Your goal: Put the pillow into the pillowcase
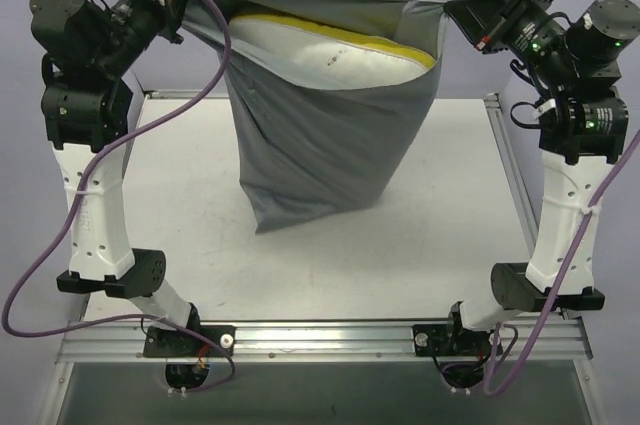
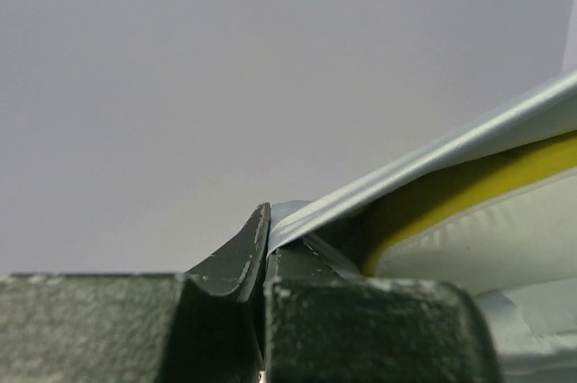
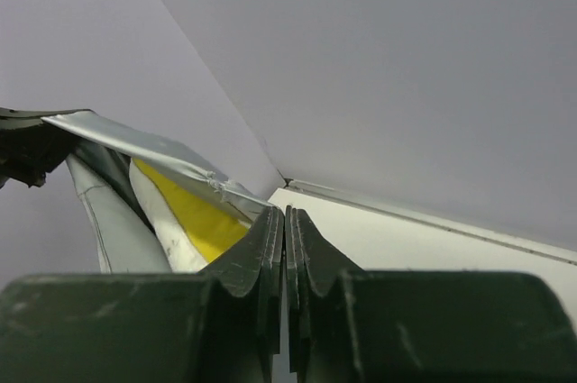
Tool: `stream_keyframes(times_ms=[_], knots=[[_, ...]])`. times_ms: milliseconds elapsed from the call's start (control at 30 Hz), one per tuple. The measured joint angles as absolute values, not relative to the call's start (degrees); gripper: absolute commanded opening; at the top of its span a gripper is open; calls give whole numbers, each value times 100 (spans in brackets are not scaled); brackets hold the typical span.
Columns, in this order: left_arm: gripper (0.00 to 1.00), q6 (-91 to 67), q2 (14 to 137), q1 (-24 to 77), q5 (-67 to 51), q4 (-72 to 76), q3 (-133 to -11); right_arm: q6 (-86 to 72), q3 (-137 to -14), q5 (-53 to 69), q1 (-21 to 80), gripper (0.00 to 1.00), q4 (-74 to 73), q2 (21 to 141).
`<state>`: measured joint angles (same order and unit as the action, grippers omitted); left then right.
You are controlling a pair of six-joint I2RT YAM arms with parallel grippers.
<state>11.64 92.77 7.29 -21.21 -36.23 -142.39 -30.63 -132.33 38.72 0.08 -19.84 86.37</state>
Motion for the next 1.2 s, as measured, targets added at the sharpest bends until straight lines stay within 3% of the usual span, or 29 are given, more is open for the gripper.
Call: stream_keyframes(times_ms=[100, 333, 400, 533, 567, 633, 667, 700, 733, 800, 900, 1033, 1200], knots=[[0, 1157, 9225, 617, -2268, -3605, -14296, -3033, -12903, 3815, 126, 0, -1831, 8641], [0, 910, 6539, 762, -3946, -3319, -10477, -2469, -9894, 3741, -231, 0, -1811, 6952], [0, 998, 6191, 1334, -4097, -3426, -9832, -2134, -9264, 3612, -375, 0, -1896, 6694], [1, 1396, 6208, 3673, -3575, -3861, -8696, -1286, -8197, 2908, -733, 0, -2082, 6740], [24, 1457, 6436, 4303, -3446, -4005, -8451, -1068, -8051, 2707, -829, 0, -2233, 7015], [48, 1487, 7013, 4991, -3417, -4099, -8049, -716, -8003, 2405, -937, 0, -2475, 7601], [55, 1450, 7295, 5135, -3402, -4239, -7929, -491, -8014, 2189, -1017, 9, -2561, 8095], [64, 1404, 7570, 5194, -3374, -4423, -7911, -305, -8038, 2029, -1098, 25, -2672, 8503], [67, 1365, 7800, 5164, -3358, -4550, -7957, -104, -8068, 1887, -1164, 35, -2823, 8884], [73, 1216, 8090, 4871, -3413, -4707, -8215, 316, -8138, 1658, -1258, 63, -3111, 9465], [77, 930, 8132, 3599, -3758, -4648, -8844, 1041, -8324, 1619, -1356, 79, -3747, 9765], [77, 779, 7730, 2036, -3413, -4272, -8823, 1743, -8866, 1857, -1229, 80, -4182, 9607], [78, 578, 7168, 2051, -3017, -4209, -7448, 2045, -9583, 2069, -567, 80, -4097, 9797]])
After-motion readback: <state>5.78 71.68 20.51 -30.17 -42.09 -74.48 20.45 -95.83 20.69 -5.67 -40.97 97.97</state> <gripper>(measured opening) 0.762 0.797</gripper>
